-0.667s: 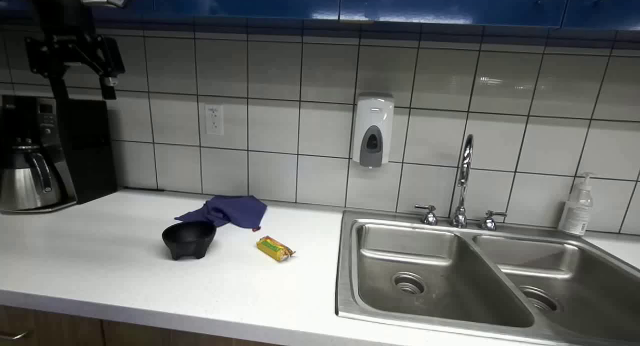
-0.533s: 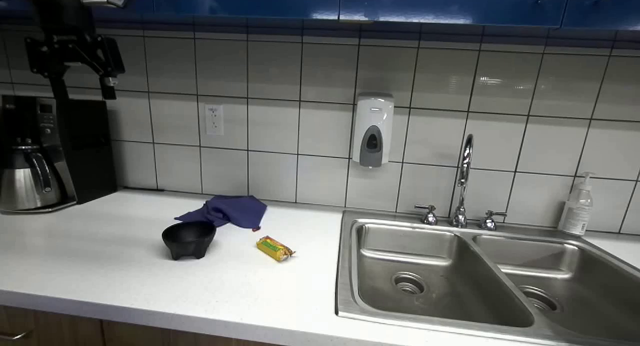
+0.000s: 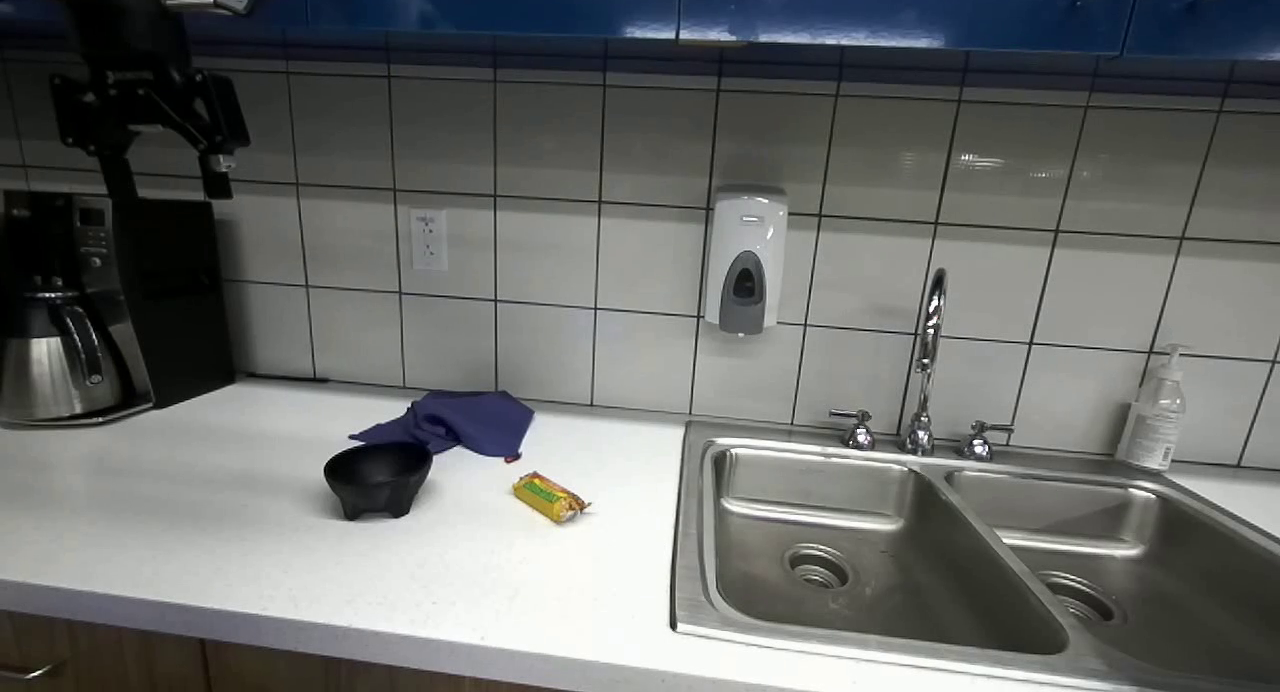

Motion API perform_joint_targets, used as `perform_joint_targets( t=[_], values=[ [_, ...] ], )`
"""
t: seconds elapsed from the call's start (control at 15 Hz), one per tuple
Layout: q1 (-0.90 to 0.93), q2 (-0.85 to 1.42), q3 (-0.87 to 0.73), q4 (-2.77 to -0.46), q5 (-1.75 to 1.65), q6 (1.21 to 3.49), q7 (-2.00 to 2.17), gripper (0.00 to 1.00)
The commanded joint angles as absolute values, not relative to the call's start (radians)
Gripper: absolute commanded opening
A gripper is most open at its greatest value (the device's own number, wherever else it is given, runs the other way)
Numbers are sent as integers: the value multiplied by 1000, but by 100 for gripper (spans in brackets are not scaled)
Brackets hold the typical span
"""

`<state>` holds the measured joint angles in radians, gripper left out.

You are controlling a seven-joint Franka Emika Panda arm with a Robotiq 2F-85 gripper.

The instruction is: Put the orange packet in the black bowl

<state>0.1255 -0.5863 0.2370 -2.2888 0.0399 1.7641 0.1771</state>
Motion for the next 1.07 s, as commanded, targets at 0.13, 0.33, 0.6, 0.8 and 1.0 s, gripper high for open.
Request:
perform_joint_targets(
  t=[0.13,0.33,0.6,0.8,1.0],
  values=[
    [135,-584,230,-2287,35,1763,182,100],
    [140,-577,222,-2290,24,1759,144,100],
    [138,-566,187,-2317,1,1750,51,100],
    [129,-561,146,-2343,-37,1753,-27,100],
    [122,-546,98,-2360,-80,1757,-109,100]
  ],
)
